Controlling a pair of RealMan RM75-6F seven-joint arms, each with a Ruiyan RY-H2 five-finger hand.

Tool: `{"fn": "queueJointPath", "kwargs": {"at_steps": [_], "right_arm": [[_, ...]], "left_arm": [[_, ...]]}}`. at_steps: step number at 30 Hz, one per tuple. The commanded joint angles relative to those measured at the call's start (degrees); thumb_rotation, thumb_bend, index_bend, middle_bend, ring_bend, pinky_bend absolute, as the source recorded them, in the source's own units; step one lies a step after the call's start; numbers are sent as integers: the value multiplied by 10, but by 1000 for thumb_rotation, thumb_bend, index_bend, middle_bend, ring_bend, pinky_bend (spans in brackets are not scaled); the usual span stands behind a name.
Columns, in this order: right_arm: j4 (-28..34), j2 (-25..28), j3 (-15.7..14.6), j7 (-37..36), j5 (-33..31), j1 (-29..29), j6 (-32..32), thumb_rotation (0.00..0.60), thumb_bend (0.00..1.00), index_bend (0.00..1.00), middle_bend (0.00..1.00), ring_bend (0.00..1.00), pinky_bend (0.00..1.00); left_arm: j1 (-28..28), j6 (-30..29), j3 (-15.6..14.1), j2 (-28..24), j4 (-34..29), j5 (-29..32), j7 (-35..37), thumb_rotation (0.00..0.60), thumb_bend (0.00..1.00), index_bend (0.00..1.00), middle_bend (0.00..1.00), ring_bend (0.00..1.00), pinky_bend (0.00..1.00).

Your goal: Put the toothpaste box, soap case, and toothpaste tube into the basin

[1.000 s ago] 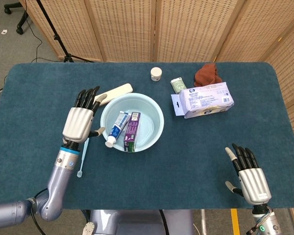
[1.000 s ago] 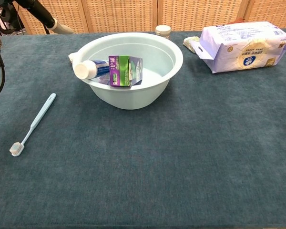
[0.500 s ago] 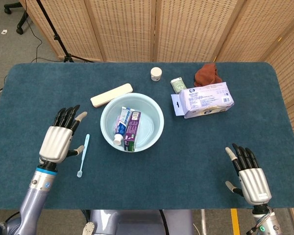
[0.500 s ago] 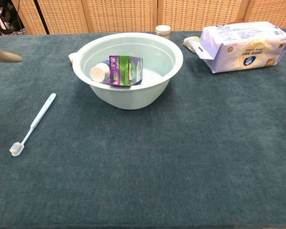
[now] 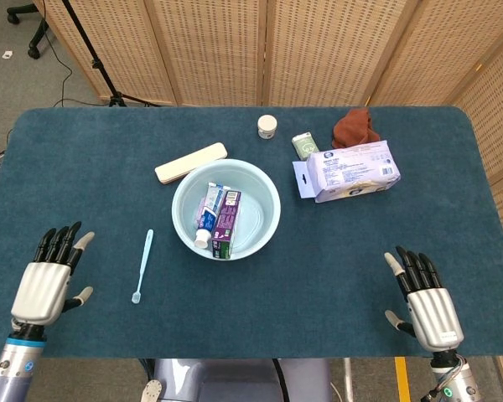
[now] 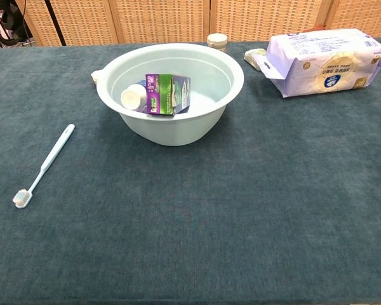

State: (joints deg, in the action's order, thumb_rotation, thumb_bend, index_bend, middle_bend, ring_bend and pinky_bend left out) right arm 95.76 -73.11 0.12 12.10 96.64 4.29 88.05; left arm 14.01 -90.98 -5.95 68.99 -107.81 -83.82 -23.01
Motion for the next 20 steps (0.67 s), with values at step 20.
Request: {"fn": "queueJointPath", "kwargs": {"at_steps": [20], "right_arm": [[2, -3, -3, 8, 6, 1, -3, 600, 131, 0, 0, 0, 47]], "left_arm": [[-62, -1, 10, 15, 69, -24, 41, 600, 174, 0, 0, 0, 0]]}}
